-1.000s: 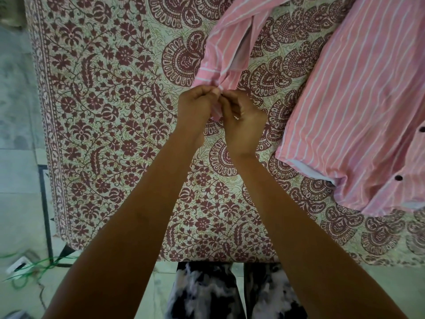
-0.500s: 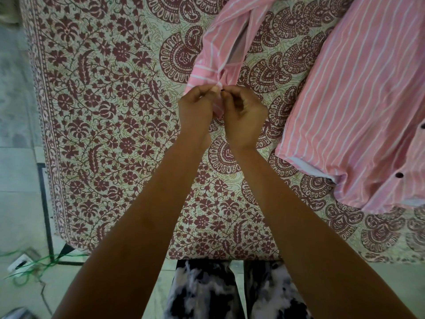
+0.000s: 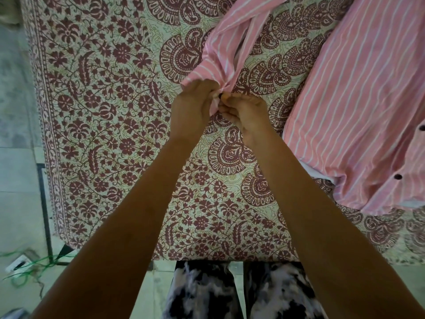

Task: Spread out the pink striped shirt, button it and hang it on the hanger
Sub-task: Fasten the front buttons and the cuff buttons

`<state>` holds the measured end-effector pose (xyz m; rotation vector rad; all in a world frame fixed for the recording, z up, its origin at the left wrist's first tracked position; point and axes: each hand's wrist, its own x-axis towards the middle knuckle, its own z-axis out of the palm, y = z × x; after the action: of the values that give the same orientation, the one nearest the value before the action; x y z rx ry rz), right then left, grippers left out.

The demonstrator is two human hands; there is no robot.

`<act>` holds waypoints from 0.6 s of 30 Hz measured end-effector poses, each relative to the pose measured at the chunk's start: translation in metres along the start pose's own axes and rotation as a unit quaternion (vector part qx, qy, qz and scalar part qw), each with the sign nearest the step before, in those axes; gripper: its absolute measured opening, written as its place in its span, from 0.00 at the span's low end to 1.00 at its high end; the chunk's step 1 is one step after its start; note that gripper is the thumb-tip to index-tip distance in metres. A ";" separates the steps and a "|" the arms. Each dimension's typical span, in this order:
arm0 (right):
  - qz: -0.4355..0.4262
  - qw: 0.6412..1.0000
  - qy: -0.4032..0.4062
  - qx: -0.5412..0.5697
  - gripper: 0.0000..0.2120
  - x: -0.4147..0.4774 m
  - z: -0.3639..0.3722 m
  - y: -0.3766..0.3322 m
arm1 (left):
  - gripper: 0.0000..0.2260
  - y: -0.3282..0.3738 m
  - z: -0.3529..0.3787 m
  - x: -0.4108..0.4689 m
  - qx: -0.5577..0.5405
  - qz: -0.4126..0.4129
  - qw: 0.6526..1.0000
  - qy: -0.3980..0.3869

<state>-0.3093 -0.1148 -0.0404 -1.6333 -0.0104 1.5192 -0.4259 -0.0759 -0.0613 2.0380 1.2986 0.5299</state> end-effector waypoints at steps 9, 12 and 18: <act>-0.004 1.000 0.005 -0.013 0.07 -0.004 -0.016 0.006 | 0.06 0.016 -0.004 0.000 -0.109 -0.092 0.989 -0.047; -0.044 0.999 -0.015 -0.029 0.07 -0.005 -0.014 0.008 | 0.05 0.020 -0.003 -0.001 -0.067 -0.100 0.993 -0.014; -0.062 0.996 -0.063 -0.020 0.10 -0.003 0.001 0.001 | 0.07 0.024 -0.002 -0.001 -0.032 -0.139 0.988 0.056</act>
<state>-0.3110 -0.1160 -0.0386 -1.5367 -0.2081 1.5326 -0.4122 -0.0829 -0.0431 1.7574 1.5821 0.5549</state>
